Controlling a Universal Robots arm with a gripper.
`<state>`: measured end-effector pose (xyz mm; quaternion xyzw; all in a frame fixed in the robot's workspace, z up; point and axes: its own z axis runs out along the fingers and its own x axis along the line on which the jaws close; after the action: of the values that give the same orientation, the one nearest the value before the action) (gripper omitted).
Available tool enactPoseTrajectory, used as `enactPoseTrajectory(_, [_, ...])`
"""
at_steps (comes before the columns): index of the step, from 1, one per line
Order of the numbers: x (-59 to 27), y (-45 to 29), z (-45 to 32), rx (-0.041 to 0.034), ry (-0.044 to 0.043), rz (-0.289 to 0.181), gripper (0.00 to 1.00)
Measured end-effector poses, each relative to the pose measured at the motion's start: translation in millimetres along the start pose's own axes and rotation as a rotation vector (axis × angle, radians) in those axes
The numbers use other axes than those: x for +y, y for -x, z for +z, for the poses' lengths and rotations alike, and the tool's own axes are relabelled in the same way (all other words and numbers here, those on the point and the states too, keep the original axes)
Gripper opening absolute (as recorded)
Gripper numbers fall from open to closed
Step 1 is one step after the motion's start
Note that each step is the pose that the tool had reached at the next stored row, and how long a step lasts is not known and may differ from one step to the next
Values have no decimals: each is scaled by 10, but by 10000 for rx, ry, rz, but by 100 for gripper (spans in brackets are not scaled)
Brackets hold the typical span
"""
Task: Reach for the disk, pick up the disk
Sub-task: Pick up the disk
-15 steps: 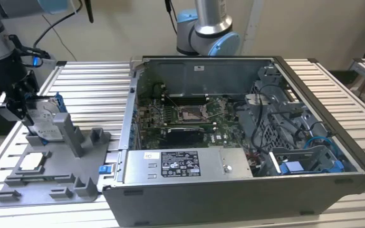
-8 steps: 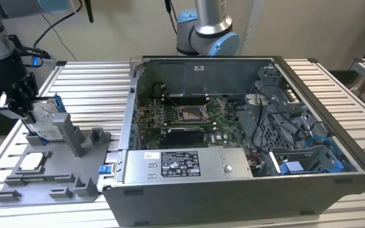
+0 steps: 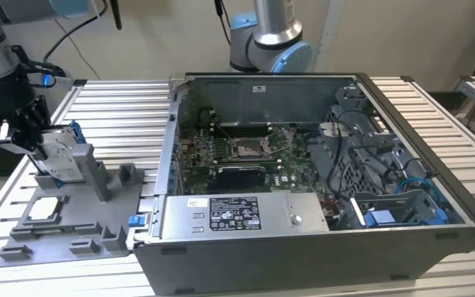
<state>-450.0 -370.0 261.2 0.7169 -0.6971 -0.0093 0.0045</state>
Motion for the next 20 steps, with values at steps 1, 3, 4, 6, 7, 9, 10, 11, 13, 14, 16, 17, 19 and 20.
enactPoseTrajectory(1, [0, 0, 0, 0, 1, 0, 0])
enactPoseTrajectory(3, [0, 1, 1, -11, -1, 1, 0])
enactPoseTrajectory(4, [0, 1, 0, -14, -1, 1, 0])
enactPoseTrajectory(6, [0, 0, 0, -11, -1, 0, 0])
enactPoseTrajectory(7, [0, 0, 1, 33, 0, 1, 0])
enactPoseTrajectory(9, [0, -1, 2, 74, 0, 1, 0])
enactPoseTrajectory(10, [-1, -2, -1, 35, 2, -3, 0])
enactPoseTrajectory(11, [0, -1, -1, -37, 1, -2, 0])
enactPoseTrajectory(13, [0, 0, -1, -53, 0, -1, 0])
enactPoseTrajectory(14, [0, 0, -1, -54, 0, 0, 0])
enactPoseTrajectory(16, [0, 0, 0, -55, -2, -1, 0])
enactPoseTrajectory(17, [0, 0, 0, -55, -2, -1, 0])
enactPoseTrajectory(19, [0, 0, 0, -56, -2, -1, 0])
enactPoseTrajectory(20, [0, 0, 0, -56, -2, -1, 0])
